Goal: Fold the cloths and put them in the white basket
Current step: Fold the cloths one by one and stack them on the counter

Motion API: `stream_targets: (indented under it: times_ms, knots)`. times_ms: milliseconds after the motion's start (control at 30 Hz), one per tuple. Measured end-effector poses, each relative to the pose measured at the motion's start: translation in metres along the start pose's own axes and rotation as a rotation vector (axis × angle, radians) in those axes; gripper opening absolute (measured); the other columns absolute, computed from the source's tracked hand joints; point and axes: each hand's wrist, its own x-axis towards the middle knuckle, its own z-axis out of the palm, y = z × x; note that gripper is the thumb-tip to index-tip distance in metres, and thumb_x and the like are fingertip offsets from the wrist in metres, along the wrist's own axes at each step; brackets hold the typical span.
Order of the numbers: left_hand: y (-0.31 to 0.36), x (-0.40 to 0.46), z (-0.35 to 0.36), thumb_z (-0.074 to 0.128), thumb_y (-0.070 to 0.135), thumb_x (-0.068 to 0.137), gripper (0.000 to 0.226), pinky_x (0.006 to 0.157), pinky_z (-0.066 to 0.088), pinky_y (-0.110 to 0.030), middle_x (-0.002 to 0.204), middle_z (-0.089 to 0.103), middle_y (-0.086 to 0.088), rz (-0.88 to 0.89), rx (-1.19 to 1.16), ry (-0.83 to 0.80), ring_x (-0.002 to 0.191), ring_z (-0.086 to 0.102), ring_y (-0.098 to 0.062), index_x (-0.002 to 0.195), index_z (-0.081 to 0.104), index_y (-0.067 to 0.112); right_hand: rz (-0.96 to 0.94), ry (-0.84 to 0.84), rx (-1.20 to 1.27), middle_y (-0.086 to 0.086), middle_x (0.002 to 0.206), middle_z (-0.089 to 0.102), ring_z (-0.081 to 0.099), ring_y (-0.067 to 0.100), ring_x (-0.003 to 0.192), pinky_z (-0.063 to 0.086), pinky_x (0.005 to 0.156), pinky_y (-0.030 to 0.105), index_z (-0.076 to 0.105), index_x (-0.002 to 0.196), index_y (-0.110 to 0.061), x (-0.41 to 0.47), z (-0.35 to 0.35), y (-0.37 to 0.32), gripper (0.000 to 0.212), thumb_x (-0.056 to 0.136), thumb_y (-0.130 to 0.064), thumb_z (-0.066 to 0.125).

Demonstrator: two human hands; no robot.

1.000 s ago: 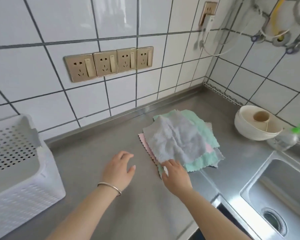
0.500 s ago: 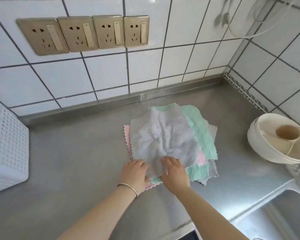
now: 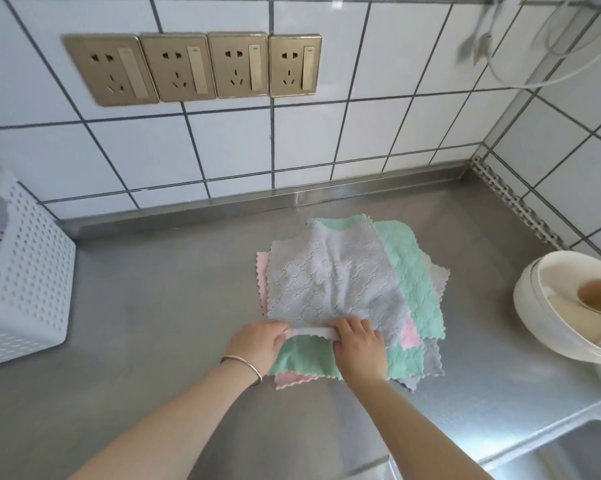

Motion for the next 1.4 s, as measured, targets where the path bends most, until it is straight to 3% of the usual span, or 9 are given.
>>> stream_targets:
  times_ms: [300,600,733,933,1033,1100,1167,1300,1400]
  knots:
    - [-0.032,-0.018,-0.118,0.022,0.046,0.078,0.058,0.077,0.049,-0.039,0.103,0.071,-0.013,0.020,-0.123,0.380,0.094,0.063,-0.035,0.111,0.062,0.020,-0.032,0.287,0.084,0.005,0.061,0.067,0.059,0.029,0.048,0.041,0.050,0.028,0.068,0.079,-0.011,0.050,-0.102,0.024,0.030,0.066,0.013,0.056]
    - [-0.124,-0.085,-0.248,0.041,0.034,0.084,0.036,0.075,0.045,-0.040,0.062,0.054,-0.009,-0.150,-0.228,0.583,0.069,0.053,-0.026,0.072,0.054,0.003,-0.089,0.132,0.456,0.014,0.095,0.069,0.060,0.032,0.091,0.042,0.071,0.031,0.068,0.109,-0.015,0.079,-0.188,-0.106,0.031,0.089,-0.005,0.045]
    - [-0.158,-0.113,-0.276,0.042,0.012,0.092,0.025,0.079,0.042,-0.034,0.091,0.064,-0.020,-0.248,-0.241,0.622,0.094,0.058,-0.030,0.095,0.061,-0.003,-0.107,0.074,0.587,0.005,0.072,0.060,0.047,0.024,0.078,0.033,0.057,0.029,0.064,0.075,-0.023,0.081,-0.198,-0.166,0.033,0.092,-0.006,0.043]
    - [-0.163,-0.192,-0.287,0.039,0.003,0.093,0.034,0.076,0.033,-0.019,0.104,0.060,-0.002,-0.214,-0.279,0.725,0.095,0.053,-0.015,0.118,0.060,0.011,-0.207,0.124,0.714,-0.001,0.091,0.066,0.057,0.018,0.075,0.043,0.058,0.010,0.069,0.107,-0.019,0.040,-0.201,-0.205,0.035,0.090,-0.002,0.044]
    - [-0.169,-0.235,-0.253,0.041,0.002,0.093,0.039,0.078,0.038,-0.015,0.098,0.059,0.016,-0.145,-0.356,0.630,0.090,0.052,0.002,0.115,0.064,0.025,-0.257,-0.031,0.588,0.015,0.089,0.069,0.061,0.029,0.082,0.044,0.069,0.027,0.069,0.102,-0.008,0.014,-0.183,-0.197,0.022,0.091,-0.005,0.050]
    - [-0.177,-0.257,-0.216,0.042,0.013,0.094,0.052,0.080,0.036,0.001,0.085,0.057,0.045,-0.094,-0.411,0.478,0.085,0.048,0.026,0.094,0.061,0.062,-0.268,-0.229,0.466,0.014,0.086,0.068,0.061,0.024,0.075,0.039,0.063,0.019,0.069,0.099,-0.003,-0.008,-0.160,-0.180,0.018,0.092,-0.009,0.053]
    - [-0.186,-0.274,-0.177,0.039,0.025,0.093,0.051,0.079,0.029,0.009,0.082,0.047,0.059,-0.111,-0.368,0.237,0.091,0.044,0.031,0.084,0.050,0.075,-0.230,-0.430,0.379,0.006,0.081,0.068,0.061,0.019,0.075,0.039,0.060,0.011,0.071,0.093,-0.018,-0.035,-0.129,-0.166,0.017,0.091,-0.012,0.056]
    - [-0.205,-0.292,-0.095,0.038,0.022,0.098,0.030,0.071,0.030,0.006,0.082,0.046,0.048,-0.176,-0.301,-0.074,0.097,0.049,0.006,0.116,0.058,0.033,-0.167,-0.667,0.281,-0.013,0.077,0.066,0.059,-0.003,0.075,0.039,0.068,0.011,0.064,0.083,-0.040,-0.076,-0.065,-0.147,0.027,0.091,-0.015,0.056]
    - [-0.214,-0.298,-0.052,0.035,0.018,0.098,0.028,0.074,0.035,-0.011,0.098,0.055,0.019,-0.265,-0.303,-0.236,0.100,0.054,-0.010,0.113,0.059,0.021,-0.129,-0.752,0.234,-0.021,0.052,0.054,0.051,-0.008,0.059,0.033,0.057,0.010,0.046,0.052,-0.042,-0.091,-0.031,-0.136,0.048,0.091,-0.015,0.056]
